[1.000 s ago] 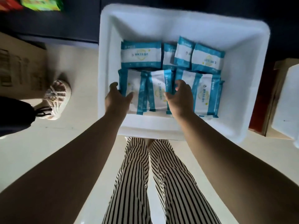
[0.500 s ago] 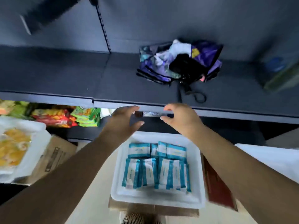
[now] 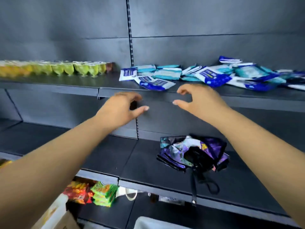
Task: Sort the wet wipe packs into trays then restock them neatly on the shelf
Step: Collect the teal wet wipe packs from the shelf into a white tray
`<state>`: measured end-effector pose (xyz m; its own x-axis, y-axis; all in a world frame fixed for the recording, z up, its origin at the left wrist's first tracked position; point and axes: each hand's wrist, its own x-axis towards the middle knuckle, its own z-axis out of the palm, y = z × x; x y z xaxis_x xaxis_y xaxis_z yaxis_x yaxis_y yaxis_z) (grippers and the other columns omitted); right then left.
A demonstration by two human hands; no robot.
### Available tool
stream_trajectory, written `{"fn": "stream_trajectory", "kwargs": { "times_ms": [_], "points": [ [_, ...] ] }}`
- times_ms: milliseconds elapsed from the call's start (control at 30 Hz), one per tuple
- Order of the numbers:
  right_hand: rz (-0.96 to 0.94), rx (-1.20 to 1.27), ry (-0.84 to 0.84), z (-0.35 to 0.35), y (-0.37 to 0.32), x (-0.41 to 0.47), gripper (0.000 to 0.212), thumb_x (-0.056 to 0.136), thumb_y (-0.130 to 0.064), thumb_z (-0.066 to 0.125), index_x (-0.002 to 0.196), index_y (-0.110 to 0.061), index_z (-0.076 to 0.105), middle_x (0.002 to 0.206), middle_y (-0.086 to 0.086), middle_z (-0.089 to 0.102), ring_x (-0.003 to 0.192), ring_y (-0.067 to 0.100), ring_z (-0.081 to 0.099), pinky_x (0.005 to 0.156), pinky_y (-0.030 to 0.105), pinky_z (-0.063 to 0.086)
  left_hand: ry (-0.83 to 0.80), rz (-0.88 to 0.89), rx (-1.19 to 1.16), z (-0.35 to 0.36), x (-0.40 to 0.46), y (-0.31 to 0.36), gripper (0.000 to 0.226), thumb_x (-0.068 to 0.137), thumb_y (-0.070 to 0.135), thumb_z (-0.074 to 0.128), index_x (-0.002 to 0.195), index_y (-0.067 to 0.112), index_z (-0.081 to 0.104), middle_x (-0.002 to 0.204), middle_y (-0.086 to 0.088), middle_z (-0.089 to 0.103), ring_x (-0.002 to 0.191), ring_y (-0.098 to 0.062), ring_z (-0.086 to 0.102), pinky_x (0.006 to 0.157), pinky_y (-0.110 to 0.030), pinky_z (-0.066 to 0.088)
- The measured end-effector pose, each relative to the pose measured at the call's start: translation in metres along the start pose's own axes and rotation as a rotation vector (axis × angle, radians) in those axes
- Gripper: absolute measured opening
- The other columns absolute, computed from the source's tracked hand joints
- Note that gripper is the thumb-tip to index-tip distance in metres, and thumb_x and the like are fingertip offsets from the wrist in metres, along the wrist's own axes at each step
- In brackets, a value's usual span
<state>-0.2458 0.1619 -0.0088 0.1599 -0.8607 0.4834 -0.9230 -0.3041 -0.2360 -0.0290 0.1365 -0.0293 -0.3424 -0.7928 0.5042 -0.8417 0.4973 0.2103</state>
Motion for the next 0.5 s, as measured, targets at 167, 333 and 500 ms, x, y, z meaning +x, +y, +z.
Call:
{"fn": "stream_trajectory", "kwargs": {
  "times_ms": [167,333,500],
  "points": [
    [0.056,0.064,0.039,0.006,-0.011,0.055,0.036,0.087,-0.040,0.059,0.116,-0.018,0.058,0.123,-0.001,0.059,0.113,0.019,0.053,0.094,0.029,0.040,0.050,-0.013,-0.012,-0.028,0.043,-0.030,0.043,0.086,0.039,0.060,0.118,0.010,0.059,0.123,-0.004,0.061,0.115,-0.020,0.053,0.090,-0.019,0.032],
    [0.136,0.130,-0.172,0.045,-0.015,0.112,0.042,0.092,-0.051,0.043,0.120,-0.023,0.054,0.126,-0.003,0.056,0.113,0.018,0.050,0.085,0.025,0.036,-0.050,-0.027,0.025,-0.021,0.104,-0.082,0.044,0.089,0.042,0.054,0.123,0.015,0.056,0.129,-0.003,0.057,0.118,-0.021,0.051,0.086,-0.019,0.030],
    [0.230,0.022,-0.334,0.072,-0.008,0.159,0.051,0.093,-0.057,0.030,0.123,-0.025,0.056,0.136,-0.002,0.051,0.123,0.019,0.045,0.103,0.031,0.035,-0.211,-0.016,0.030,0.010,0.169,-0.141,0.046,0.093,0.045,0.045,0.128,0.017,0.053,0.136,-0.004,0.051,0.123,-0.022,0.047,0.095,-0.023,0.033]
  ]
}}
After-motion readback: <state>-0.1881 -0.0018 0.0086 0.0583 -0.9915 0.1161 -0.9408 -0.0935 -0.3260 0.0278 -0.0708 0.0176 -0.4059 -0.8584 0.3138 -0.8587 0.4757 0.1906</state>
